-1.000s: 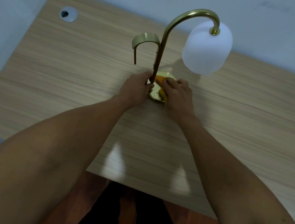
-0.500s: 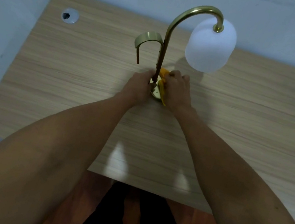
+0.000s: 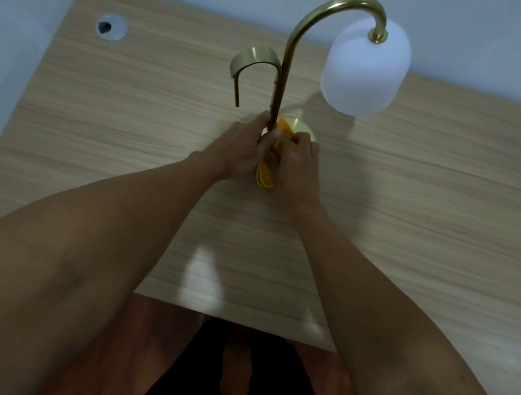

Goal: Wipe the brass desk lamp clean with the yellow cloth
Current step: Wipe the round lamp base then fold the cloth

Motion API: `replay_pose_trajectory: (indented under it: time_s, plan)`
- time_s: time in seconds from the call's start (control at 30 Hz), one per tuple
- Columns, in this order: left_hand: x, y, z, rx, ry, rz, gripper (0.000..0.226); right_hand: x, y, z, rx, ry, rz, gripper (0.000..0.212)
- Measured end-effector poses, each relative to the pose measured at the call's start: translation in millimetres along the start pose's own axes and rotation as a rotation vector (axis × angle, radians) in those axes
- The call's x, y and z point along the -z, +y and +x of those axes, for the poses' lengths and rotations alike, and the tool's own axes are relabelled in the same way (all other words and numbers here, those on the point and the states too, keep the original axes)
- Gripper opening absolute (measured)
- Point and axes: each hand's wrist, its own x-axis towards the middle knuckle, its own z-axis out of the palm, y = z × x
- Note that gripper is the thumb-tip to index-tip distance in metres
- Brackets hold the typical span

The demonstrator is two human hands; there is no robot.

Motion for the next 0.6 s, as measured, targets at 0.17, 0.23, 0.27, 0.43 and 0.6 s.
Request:
replay_pose_trajectory:
  time_s: [0.17, 0.23, 0.27, 0.43, 0.6]
  plan:
    - [1, -1, 3, -0.016, -0.003, 0.009, 0.03, 11, 26, 0, 0.096, 0.092, -0.01, 0.032]
    - [2, -2, 3, -0.01, -0.019, 0.004, 0.028, 13, 36, 1, 0.124, 0.16, -0.053, 0.028]
    - [2, -3, 3, -0.004, -0.027, 0.002, 0.028, 15, 39, 2, 0.141, 0.191, -0.07, 0.024]
    - [3, -3, 6, 0.025, -0.053, 0.003, 0.029, 29, 34, 19, 0.084, 0.237, 0.032, 0.02]
    - [3, 0, 5, -0.021, -0.05, 0.027, 0.031, -6, 13, 4, 0.154, 0.043, -0.084, 0.044]
